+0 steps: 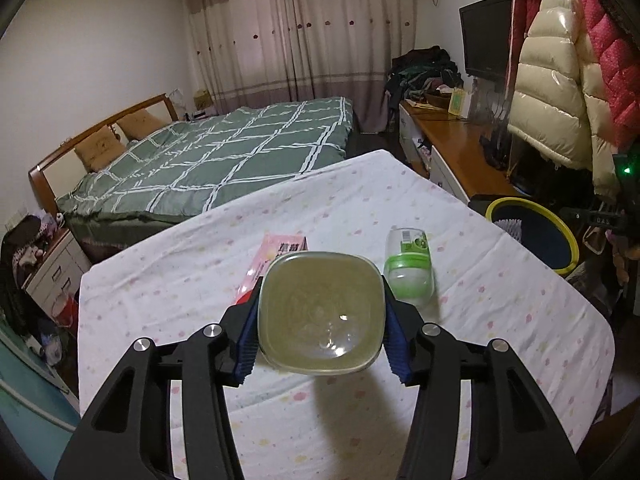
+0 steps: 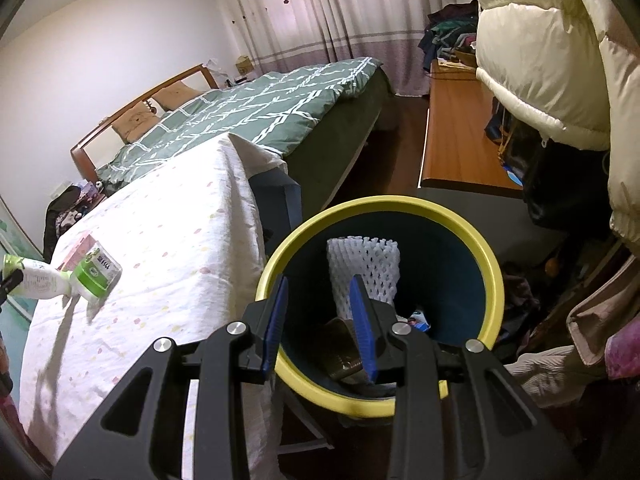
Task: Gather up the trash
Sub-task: 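Reach the left tool to the green coconut water bottle and grasp it, then carry the coconut water bottle with the left tool into the bin and release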
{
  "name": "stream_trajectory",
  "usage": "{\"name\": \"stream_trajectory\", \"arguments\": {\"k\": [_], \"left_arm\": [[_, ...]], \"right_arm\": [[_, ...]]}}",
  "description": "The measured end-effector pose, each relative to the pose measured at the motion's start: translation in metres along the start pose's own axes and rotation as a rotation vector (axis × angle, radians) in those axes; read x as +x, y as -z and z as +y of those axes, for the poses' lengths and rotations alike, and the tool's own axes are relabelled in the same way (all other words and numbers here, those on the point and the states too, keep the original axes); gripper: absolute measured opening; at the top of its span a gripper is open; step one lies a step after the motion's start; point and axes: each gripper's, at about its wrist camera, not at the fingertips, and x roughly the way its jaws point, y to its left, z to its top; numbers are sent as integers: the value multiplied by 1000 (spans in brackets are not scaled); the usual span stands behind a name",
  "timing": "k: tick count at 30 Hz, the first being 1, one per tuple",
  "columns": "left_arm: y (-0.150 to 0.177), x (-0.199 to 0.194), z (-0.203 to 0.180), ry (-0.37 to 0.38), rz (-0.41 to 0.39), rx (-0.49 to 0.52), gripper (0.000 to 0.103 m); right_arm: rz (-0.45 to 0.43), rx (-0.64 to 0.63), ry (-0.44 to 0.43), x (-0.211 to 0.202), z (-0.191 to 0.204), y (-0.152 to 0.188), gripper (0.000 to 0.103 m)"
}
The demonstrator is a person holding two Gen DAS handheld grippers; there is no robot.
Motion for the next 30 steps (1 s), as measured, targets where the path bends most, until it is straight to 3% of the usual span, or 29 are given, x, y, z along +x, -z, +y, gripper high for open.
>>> {"name": "stream_trajectory", "arguments": {"k": [20,30], "left_arm": [[-24,-24,-30,55,-34,24,52],[-73,-33,-87,187,-60,86,52]], "right_arm": [[-31,-14,-30,-22,1,2,31],[-69,5,-19,-43,-17,6,31]]}}
